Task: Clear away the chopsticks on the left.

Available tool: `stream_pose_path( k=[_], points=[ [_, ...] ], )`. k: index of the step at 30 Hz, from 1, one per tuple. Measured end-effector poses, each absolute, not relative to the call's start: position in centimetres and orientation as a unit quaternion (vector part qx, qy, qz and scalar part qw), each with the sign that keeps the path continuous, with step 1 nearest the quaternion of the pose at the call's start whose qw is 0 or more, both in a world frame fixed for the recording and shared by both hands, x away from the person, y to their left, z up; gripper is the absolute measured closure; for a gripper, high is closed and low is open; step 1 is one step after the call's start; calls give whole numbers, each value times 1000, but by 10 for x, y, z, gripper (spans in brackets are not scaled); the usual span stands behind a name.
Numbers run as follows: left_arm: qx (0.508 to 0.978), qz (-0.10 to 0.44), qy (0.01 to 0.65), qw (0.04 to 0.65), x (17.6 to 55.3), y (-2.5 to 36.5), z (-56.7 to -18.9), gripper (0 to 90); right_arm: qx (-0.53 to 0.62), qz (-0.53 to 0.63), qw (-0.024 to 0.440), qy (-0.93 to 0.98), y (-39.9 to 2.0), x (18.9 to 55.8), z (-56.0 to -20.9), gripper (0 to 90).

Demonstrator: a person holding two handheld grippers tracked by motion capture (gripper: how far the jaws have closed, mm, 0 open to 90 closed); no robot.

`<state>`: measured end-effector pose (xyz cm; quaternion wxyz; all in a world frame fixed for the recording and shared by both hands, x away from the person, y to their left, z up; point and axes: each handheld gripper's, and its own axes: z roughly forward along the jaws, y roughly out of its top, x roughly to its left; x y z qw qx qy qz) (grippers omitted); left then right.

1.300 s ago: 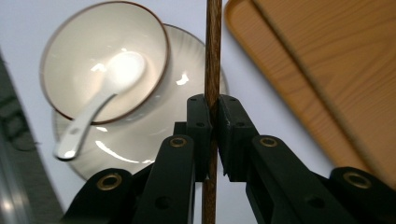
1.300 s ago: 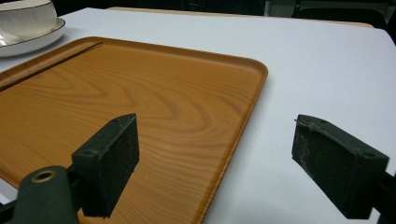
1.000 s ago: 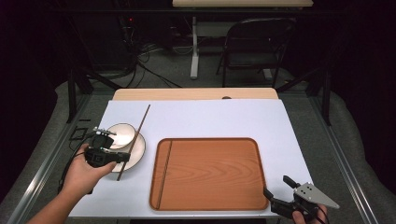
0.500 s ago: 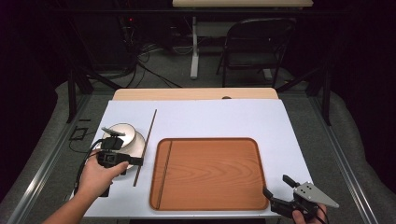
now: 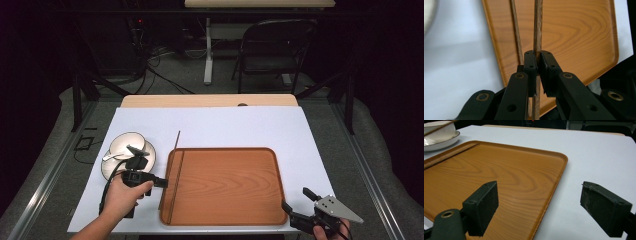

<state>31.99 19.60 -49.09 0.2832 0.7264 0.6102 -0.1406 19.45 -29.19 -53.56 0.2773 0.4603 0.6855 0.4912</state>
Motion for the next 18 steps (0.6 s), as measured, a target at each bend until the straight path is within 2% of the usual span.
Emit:
stream_pose_path(
  k=[9, 18],
  points=[
    [715, -158, 635, 244, 322, 186, -518, 836, 461, 492, 277, 685, -292, 194, -536, 143],
    [701, -174, 655, 224, 322, 190, -529, 836, 461, 492, 277, 685, -292, 194, -536, 143]
  ],
)
